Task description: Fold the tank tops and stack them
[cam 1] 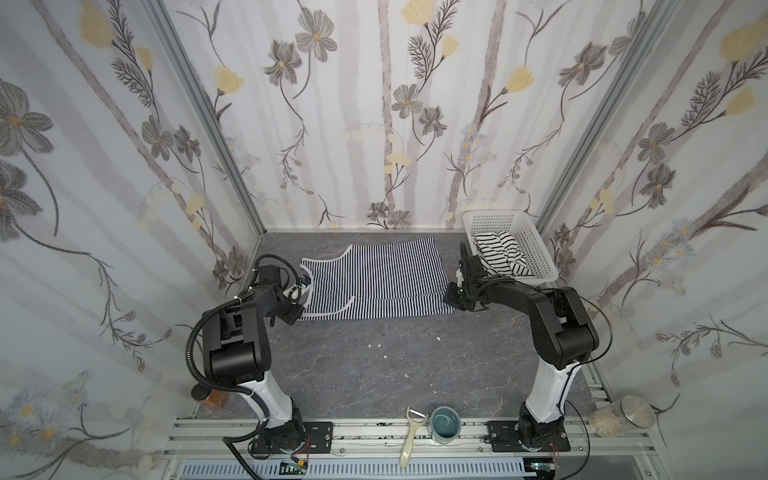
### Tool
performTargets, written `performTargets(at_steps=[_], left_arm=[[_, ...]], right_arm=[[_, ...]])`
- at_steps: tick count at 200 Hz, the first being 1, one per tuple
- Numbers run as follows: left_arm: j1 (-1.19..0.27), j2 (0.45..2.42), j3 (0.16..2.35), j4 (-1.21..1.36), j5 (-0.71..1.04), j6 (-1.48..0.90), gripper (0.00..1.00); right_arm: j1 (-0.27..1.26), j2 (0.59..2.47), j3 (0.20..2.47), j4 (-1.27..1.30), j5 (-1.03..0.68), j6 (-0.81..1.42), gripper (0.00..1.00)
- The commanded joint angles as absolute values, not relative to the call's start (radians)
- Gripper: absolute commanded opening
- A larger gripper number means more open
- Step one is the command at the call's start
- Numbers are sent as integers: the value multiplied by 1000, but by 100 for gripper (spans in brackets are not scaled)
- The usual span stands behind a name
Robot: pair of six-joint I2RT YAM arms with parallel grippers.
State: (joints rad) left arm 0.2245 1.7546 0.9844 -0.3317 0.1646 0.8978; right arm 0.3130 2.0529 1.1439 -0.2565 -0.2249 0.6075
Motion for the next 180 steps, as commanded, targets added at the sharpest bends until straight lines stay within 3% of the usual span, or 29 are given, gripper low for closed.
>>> performTargets(at_steps=[1,33,92,152,180], left_arm=[[236,1774,967,-374,120,921,56],[250,1729,918,-383,98,966,57],[248,1624,986,-407,134,902,71],[85,1597,1022,-414,155,791,72],[7,1644,1018,-411,219,733,65]], right_arm=[[312,2063,1134,-267,-170,595,28],[321,2030,1107,-269,-166,589,29],[371,1911,1098,-300,-142,599,36],[425,1931,1123,-269,-165,627,37],[438,1973,1127,-233,-182,638,36]])
